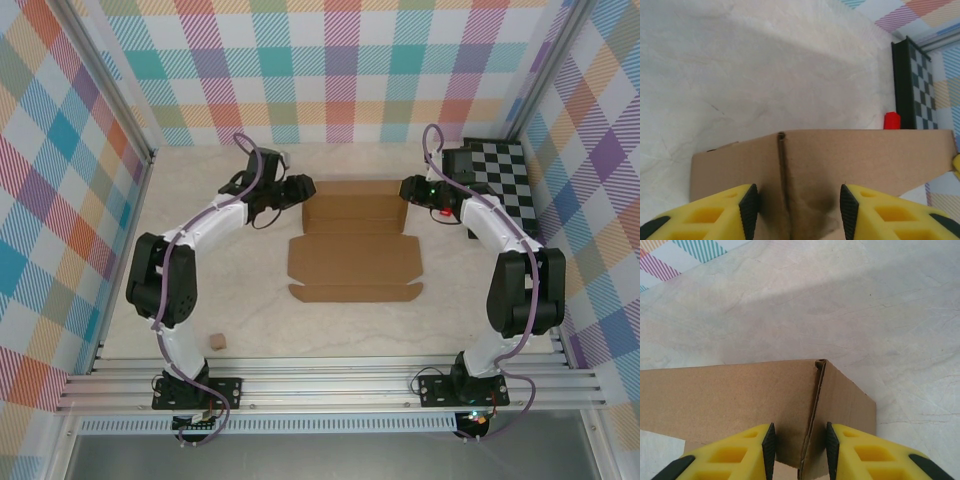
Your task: Fold the paper box
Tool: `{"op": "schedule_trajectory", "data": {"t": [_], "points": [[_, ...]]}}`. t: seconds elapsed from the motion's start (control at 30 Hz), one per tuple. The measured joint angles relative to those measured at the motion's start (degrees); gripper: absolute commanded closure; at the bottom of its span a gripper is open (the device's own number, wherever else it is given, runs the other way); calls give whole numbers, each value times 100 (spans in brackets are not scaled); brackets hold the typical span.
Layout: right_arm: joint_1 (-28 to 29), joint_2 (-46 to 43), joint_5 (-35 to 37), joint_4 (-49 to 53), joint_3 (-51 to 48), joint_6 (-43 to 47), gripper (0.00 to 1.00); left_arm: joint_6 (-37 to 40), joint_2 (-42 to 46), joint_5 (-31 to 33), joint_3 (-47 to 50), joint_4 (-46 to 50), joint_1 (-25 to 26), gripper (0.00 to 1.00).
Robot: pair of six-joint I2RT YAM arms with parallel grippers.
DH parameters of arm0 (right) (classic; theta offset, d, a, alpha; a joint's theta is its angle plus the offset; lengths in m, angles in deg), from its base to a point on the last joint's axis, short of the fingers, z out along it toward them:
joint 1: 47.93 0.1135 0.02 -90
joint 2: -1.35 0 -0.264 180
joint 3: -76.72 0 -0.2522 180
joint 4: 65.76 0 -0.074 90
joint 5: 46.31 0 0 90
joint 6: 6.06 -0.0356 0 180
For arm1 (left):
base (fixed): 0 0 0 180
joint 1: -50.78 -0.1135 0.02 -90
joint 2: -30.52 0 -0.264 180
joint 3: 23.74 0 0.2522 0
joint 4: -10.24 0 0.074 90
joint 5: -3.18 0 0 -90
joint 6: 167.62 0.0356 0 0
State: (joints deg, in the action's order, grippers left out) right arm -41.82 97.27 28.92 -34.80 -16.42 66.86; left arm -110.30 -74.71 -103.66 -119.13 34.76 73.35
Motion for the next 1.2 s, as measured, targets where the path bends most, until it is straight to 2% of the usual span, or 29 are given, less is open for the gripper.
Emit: {"op": "schedule_trajectory", "data": {"t": [0.2, 0.43, 0.6, 0.8, 1.2], "points": [[0, 0, 26, 7, 0, 37, 66, -68, -15, 153, -63, -37, 9, 76], [0, -26, 63, 57, 0, 83, 66, -81, -17, 267, -74, -42, 70, 90], [0, -52, 85, 96, -4, 94, 66, -74, -17, 299, -72, -68, 92, 83], [0, -79, 85, 146, -13, 133, 64, 76, -2, 367, -17, -87, 98, 83], [0, -90, 173, 520, 133, 173, 53, 426, 85, 743, 50, -37, 199, 85]]}}
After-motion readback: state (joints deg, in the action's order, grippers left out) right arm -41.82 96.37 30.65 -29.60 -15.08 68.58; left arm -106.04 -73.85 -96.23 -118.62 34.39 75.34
